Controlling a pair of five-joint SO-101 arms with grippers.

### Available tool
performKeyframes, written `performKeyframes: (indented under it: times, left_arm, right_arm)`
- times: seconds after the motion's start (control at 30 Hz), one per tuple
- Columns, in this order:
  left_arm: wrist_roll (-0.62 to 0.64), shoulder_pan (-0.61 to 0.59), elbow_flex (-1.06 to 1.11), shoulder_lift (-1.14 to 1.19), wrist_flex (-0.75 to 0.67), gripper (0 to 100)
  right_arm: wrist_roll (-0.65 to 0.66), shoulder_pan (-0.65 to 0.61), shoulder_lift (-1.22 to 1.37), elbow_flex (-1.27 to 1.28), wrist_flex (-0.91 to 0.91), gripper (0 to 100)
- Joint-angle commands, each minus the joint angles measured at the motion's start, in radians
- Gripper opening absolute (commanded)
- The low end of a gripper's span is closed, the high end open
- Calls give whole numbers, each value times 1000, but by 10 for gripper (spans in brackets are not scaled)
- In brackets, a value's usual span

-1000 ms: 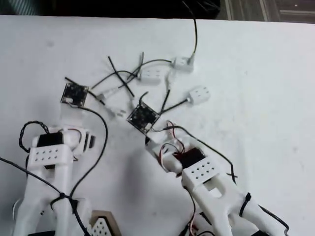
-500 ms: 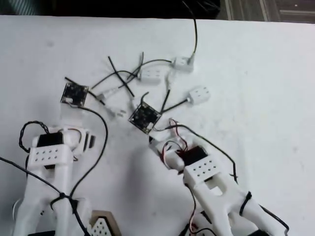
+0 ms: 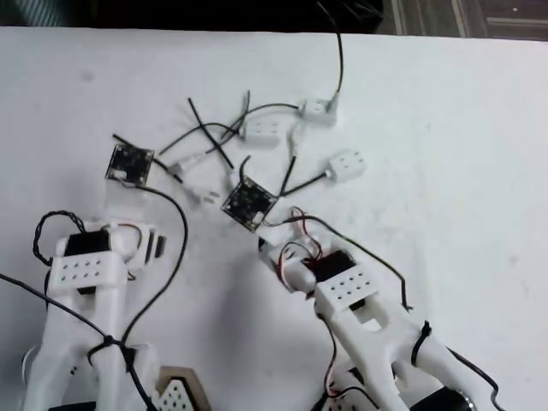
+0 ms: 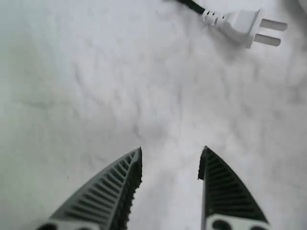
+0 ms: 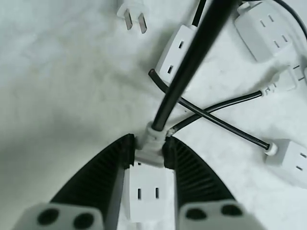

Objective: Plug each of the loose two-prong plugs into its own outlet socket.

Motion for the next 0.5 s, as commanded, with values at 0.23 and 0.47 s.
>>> performKeyframes:
  times: [0.23,0.47]
  left_arm:
    - [-2,-4,-5,-22,-15,210]
    - [-2,-4,-5,-22,-15,210]
  right_arm:
    - [18,58,16,-15,-2,17]
    - [18,41,16,-12,8,17]
